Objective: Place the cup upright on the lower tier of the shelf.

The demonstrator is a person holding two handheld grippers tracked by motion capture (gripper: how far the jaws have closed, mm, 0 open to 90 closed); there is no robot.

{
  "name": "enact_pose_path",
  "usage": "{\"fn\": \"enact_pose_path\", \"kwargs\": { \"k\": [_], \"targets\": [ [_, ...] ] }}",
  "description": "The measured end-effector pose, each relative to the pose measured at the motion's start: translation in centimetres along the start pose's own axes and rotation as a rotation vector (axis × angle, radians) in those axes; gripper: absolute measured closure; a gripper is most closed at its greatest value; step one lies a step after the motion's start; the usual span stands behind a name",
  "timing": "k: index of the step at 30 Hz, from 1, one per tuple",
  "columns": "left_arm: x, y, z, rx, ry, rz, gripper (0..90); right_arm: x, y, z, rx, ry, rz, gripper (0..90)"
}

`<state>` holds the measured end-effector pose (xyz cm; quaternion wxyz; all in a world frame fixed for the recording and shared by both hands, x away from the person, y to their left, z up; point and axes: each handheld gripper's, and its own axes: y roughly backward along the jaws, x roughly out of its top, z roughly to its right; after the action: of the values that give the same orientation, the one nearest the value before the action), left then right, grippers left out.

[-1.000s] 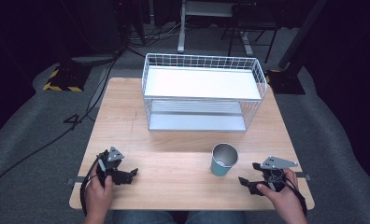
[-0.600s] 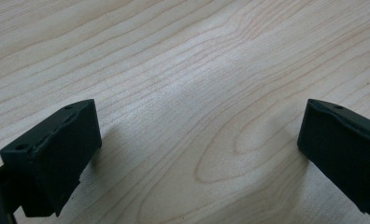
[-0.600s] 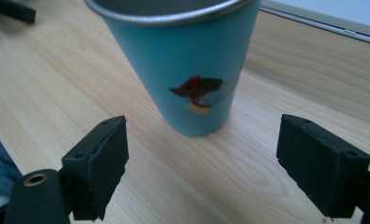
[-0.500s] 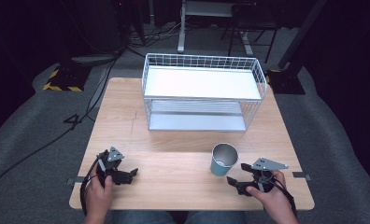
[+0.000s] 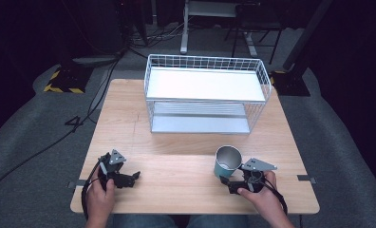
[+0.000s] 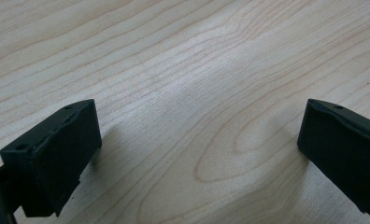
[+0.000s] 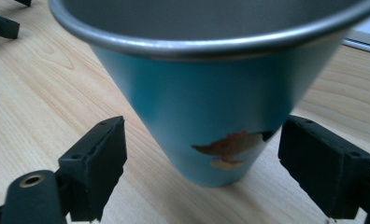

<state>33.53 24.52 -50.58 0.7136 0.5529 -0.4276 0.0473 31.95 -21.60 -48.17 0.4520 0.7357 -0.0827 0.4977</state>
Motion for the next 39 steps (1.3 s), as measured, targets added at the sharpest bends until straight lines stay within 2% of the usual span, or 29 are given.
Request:
{"fn": "enact_pose_path", "kwargs": {
  "k": [5, 14, 19, 27, 31, 39],
  "targets": [
    [-0.1, 0.1, 0.0, 0.002, 0.003, -0.002, 0.1, 0.2, -0.8, -0.1, -0.024, 0.005, 0.022, 16.0],
    [-0.2, 0.1, 0.1, 0.004, 0.005, 0.004, 0.1, 0.3, -2.0, 0.0, -0.02, 0.012, 0.052, 16.1],
    [-0.2, 0.1, 0.1, 0.004, 0.004, 0.005, 0.1, 0.3, -2.5, -0.1, -0.036, 0.032, 0.058, 19.0],
    [-0.2, 0.1, 0.1, 0.004, 0.005, 0.004, 0.1, 0.1, -2.5, -0.2, -0.059, 0.028, 0.074, 21.7],
    [-0.2, 0.1, 0.1, 0.004, 0.004, 0.005, 0.1, 0.0, -2.5, -0.1, -0.055, 0.017, 0.085, 21.9],
    [-0.2, 0.2, 0.1, 0.004, 0.004, 0.002, 0.1, 0.2, -2.0, -0.1, -0.053, 0.034, 0.1, 22.0]
  ]
}}
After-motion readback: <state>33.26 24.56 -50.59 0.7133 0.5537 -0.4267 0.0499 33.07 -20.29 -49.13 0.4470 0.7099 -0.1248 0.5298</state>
